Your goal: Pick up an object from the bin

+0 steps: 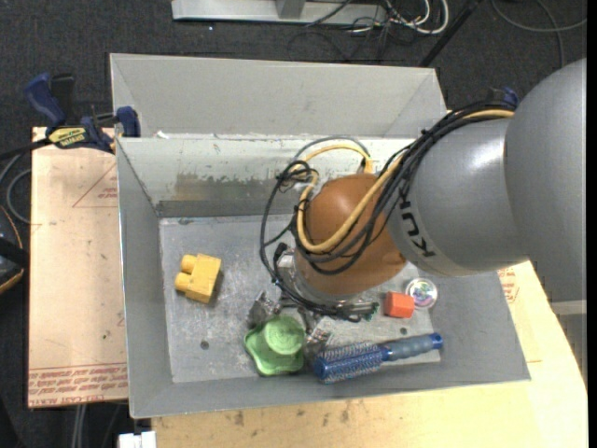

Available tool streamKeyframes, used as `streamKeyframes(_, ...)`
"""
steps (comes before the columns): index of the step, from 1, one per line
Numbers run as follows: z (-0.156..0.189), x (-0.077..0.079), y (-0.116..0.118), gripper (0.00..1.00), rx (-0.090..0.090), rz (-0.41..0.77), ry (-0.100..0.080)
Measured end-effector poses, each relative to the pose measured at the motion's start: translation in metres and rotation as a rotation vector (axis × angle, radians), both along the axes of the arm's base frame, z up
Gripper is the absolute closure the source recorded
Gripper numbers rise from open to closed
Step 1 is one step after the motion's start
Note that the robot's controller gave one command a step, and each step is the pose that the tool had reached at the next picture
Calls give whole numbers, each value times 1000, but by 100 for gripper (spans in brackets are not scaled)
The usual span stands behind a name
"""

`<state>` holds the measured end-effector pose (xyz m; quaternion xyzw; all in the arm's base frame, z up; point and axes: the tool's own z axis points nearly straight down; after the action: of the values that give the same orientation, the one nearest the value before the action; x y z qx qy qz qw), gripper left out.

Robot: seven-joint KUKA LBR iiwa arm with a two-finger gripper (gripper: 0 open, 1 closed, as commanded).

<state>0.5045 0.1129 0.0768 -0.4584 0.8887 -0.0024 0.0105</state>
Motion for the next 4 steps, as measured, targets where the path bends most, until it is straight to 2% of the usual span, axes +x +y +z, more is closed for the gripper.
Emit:
streamKeyframes(1,1,0,1,100,2,1,-1)
streamKeyframes(3,0,11,13,100,-8,47,17)
streamKeyframes(4,0,10,7,100,4,68,7)
